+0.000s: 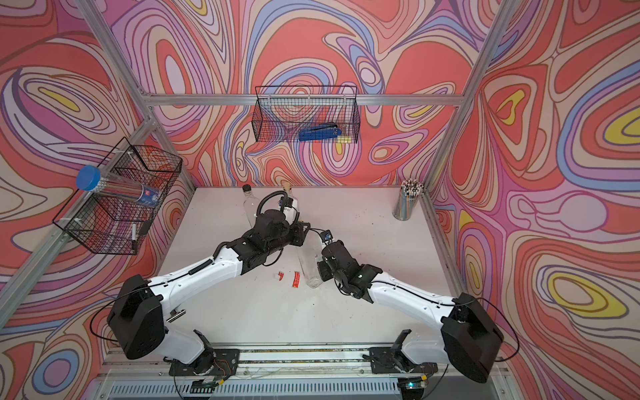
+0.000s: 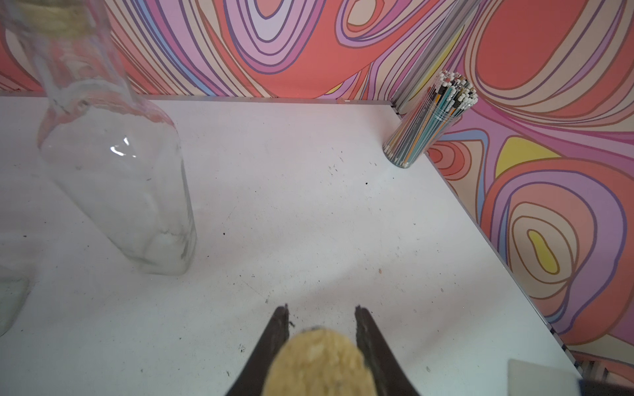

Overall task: Remove the label from the bottle
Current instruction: Tear open the label from the bottle.

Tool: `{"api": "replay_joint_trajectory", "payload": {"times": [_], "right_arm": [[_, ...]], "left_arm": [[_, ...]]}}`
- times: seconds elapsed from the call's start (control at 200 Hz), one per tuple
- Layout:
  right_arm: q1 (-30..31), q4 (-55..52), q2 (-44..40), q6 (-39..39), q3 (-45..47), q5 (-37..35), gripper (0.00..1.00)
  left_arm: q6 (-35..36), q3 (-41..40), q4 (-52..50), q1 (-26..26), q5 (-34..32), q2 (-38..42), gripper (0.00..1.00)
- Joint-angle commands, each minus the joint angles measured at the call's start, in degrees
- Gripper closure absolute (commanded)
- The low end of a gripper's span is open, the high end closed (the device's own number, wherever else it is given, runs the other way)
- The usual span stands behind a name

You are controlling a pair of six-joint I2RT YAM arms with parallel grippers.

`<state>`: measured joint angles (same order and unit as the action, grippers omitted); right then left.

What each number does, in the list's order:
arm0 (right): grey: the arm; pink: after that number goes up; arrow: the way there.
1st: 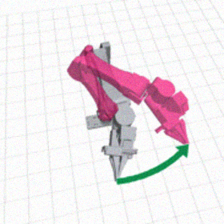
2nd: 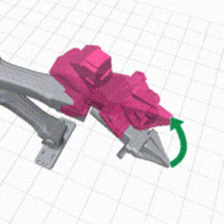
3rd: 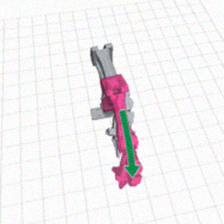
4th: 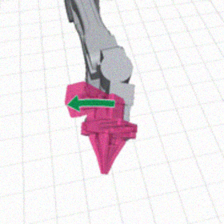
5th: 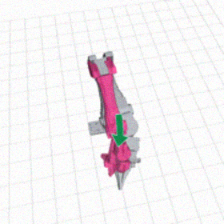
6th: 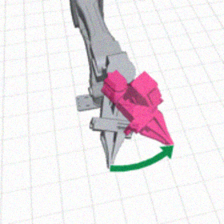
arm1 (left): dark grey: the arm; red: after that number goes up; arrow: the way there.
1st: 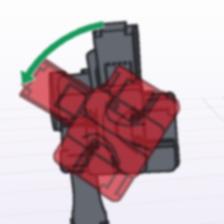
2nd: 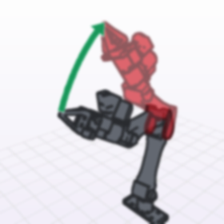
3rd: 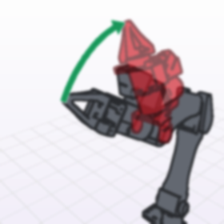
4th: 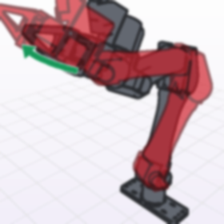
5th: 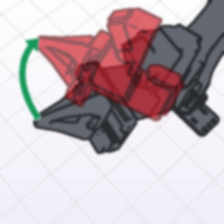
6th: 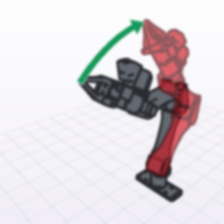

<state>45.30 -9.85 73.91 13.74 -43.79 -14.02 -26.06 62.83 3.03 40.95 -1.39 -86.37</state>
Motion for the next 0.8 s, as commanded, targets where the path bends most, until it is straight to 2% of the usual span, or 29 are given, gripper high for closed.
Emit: {"api": "replay_joint_trajectory", "payload": {"times": [0.0, 0.796], "right_arm": [[-0.87, 0.52, -0.13, -0.64, 0.98, -0.92, 1.00], [-2.41, 1.67, -0.88, -1.34, 2.47, -0.08, 1.00]], "left_arm": [[4.61, -2.19, -5.13, 0.01, -0.38, 0.28, 1.00], [6.90, -3.84, -3.03, 0.05, 1.64, 1.46, 1.00]]}}
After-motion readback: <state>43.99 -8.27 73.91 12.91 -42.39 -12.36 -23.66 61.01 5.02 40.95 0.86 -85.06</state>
